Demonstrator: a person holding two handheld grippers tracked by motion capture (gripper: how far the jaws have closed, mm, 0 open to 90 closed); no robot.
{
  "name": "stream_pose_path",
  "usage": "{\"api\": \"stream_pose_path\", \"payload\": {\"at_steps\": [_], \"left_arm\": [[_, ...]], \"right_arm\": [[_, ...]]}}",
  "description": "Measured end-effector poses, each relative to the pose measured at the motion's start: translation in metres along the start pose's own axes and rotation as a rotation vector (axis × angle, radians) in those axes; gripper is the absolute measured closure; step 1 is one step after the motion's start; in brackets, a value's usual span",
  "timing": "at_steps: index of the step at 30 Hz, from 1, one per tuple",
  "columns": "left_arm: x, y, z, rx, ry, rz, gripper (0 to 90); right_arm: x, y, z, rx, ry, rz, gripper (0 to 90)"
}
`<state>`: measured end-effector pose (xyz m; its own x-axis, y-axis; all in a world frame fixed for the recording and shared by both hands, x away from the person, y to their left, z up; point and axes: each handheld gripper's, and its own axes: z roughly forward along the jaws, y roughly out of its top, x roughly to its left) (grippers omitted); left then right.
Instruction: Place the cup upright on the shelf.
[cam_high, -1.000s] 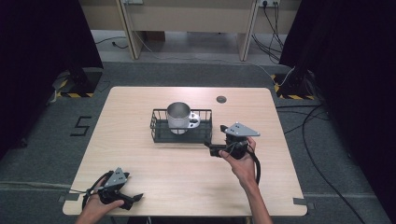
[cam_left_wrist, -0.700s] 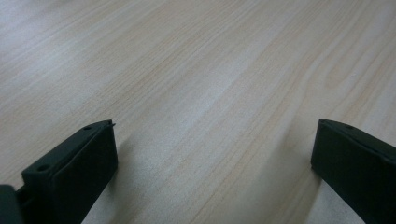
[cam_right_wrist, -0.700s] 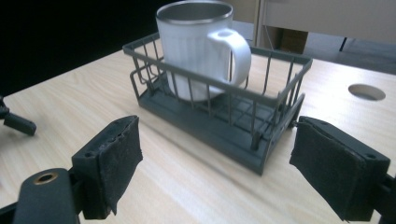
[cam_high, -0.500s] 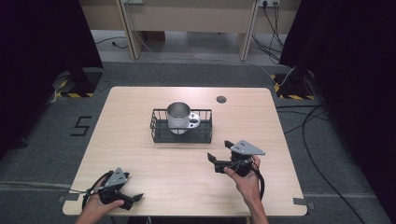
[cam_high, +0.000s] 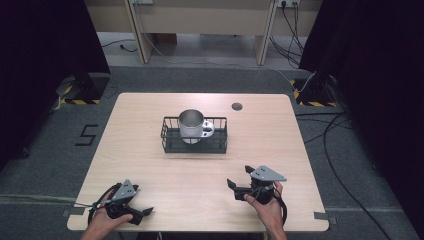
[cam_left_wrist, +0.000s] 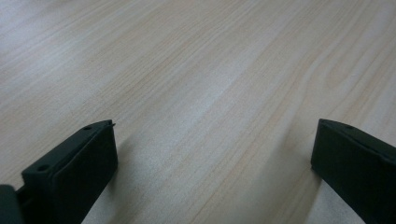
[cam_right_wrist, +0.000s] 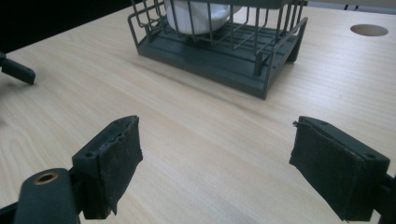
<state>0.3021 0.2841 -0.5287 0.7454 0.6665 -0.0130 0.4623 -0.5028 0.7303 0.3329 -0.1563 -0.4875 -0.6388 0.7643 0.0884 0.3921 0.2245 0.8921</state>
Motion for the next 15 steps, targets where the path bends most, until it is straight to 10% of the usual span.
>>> {"api": "stream_pose_path", "payload": {"at_steps": [15], "left_arm": [[0.000, 0.000, 0.000, 0.000, 0.000, 0.000, 0.0]], "right_arm": [[0.008, -0.025, -0.002, 0.108, -0.029, -0.056, 16.5]]}}
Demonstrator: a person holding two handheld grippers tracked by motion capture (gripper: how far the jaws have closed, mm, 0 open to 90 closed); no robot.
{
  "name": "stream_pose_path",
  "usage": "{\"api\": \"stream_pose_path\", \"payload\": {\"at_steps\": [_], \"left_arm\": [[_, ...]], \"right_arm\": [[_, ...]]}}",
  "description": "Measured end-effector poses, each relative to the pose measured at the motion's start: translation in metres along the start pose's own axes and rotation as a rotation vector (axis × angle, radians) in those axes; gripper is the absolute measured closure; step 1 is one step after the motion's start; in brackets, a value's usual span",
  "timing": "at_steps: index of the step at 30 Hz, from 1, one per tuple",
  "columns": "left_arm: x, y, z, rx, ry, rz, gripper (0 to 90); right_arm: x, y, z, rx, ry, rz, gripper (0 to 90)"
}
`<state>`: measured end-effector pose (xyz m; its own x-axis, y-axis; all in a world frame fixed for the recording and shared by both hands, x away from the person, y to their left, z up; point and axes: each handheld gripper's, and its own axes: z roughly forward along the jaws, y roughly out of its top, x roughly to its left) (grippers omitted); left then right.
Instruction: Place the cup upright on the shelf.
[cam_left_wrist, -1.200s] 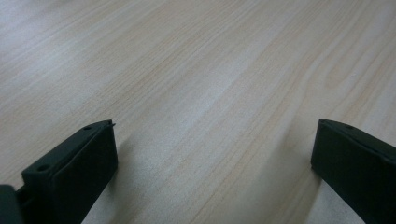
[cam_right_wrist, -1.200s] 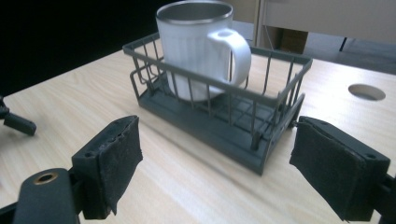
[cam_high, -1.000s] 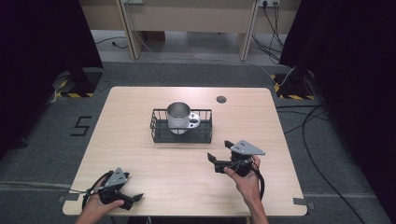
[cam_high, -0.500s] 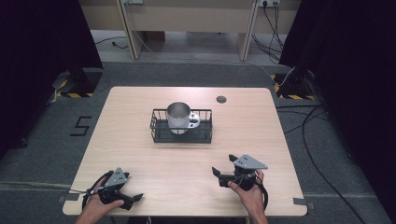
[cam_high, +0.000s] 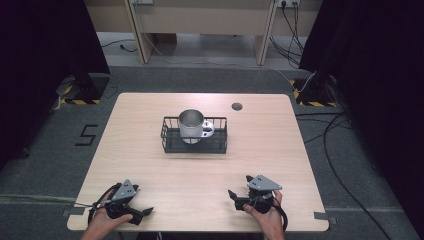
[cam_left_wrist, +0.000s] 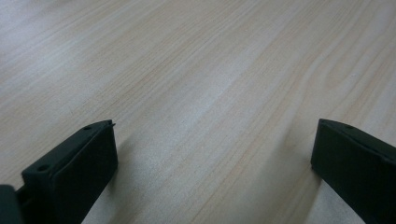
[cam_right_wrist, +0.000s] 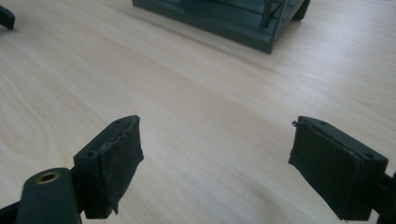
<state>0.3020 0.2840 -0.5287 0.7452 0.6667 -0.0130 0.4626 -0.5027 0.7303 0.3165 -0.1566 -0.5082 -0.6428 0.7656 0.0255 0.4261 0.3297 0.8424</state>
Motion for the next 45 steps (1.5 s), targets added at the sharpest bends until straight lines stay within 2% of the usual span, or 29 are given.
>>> {"api": "stream_pose_path", "payload": {"at_steps": [7, 12, 22, 23, 25, 38, 45], "left_arm": [[0.000, 0.000, 0.000, 0.000, 0.000, 0.000, 0.0], [0.000, 0.000, 0.000, 0.000, 0.000, 0.000, 0.0], [0.000, 0.000, 0.000, 0.000, 0.000, 0.000, 0.0], [0.000, 0.000, 0.000, 0.000, 0.000, 0.000, 0.0], [0.000, 0.000, 0.000, 0.000, 0.000, 0.000, 0.0], [0.000, 0.000, 0.000, 0.000, 0.000, 0.000, 0.0], [0.000, 0.000, 0.000, 0.000, 0.000, 0.001, 0.0]], "right_arm": [[0.009, -0.006, 0.001, 0.056, 0.004, -0.037, 16.4], [0.014, -0.009, 0.000, 0.093, -0.012, -0.061, 16.5], [0.017, -0.018, -0.001, 0.167, -0.028, -0.067, 16.5], [0.017, -0.018, -0.001, 0.167, -0.028, -0.067, 16.5], [0.015, -0.019, -0.001, 0.177, -0.014, -0.028, 14.8], [0.019, -0.023, 0.002, 0.177, 0.007, -0.040, 0.6], [0.019, -0.024, 0.002, 0.170, 0.005, -0.043, 0.6]]}}
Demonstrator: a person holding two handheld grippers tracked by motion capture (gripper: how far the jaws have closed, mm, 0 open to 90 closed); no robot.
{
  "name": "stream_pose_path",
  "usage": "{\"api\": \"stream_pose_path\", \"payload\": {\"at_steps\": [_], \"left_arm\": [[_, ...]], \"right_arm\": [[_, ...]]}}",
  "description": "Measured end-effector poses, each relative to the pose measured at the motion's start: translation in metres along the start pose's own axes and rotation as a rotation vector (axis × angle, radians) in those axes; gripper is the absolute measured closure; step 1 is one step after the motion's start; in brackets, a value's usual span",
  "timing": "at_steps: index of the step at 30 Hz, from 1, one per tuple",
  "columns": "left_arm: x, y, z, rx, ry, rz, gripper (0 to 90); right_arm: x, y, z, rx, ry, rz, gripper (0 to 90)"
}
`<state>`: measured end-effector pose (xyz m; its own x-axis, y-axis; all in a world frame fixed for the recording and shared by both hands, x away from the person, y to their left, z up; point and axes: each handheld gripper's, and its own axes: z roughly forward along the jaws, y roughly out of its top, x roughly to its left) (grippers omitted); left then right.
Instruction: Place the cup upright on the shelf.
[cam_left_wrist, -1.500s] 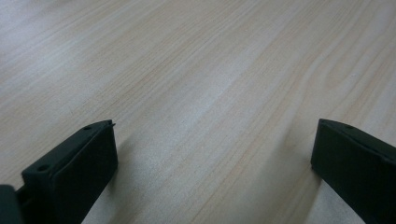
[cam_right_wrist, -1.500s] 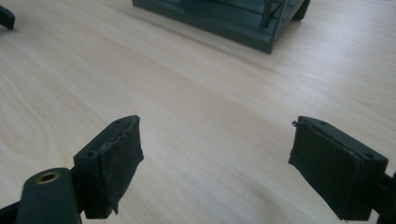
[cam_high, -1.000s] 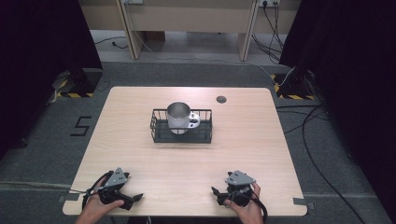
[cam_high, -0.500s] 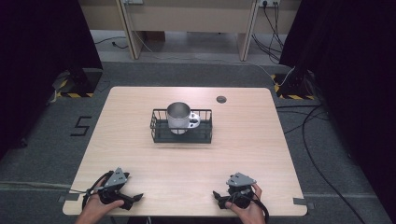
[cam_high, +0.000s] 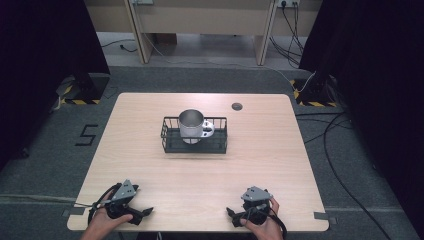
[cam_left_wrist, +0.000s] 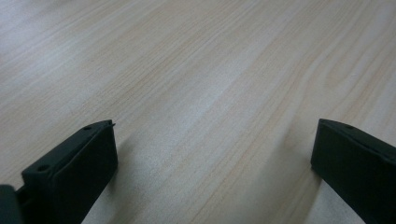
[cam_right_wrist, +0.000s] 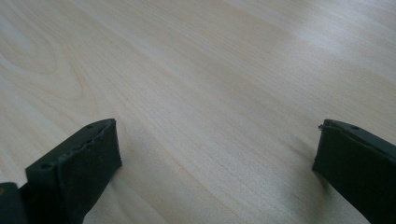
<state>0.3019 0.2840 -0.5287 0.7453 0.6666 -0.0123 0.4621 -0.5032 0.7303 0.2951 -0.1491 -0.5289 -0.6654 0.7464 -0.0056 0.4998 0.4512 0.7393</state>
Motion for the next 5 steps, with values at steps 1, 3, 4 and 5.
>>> {"api": "stream_pose_path", "payload": {"at_steps": [1, 3, 4, 5], "left_arm": [[0.0000, 0.0000, 0.0000, 0.000, 0.000, 0.000, 0.0], [0.0000, 0.0000, 0.0000, 0.000, 0.000, -0.001, 0.0], [0.0000, 0.0000, 0.0000, 0.000, 0.000, 0.000, 0.0], [0.0000, 0.0000, 0.0000, 0.000, 0.000, 0.000, 0.0]], "right_arm": [[0.0001, -0.0001, 0.0000, 0.000, -0.001, 0.001, 0.6], [0.0001, -0.0001, 0.0000, -0.001, -0.001, 0.002, 0.6], [0.0001, -0.0001, -0.0001, 0.000, 0.000, 0.002, 0.6], [0.0000, -0.0001, -0.0002, 0.001, 0.001, 0.001, 0.6]]}}
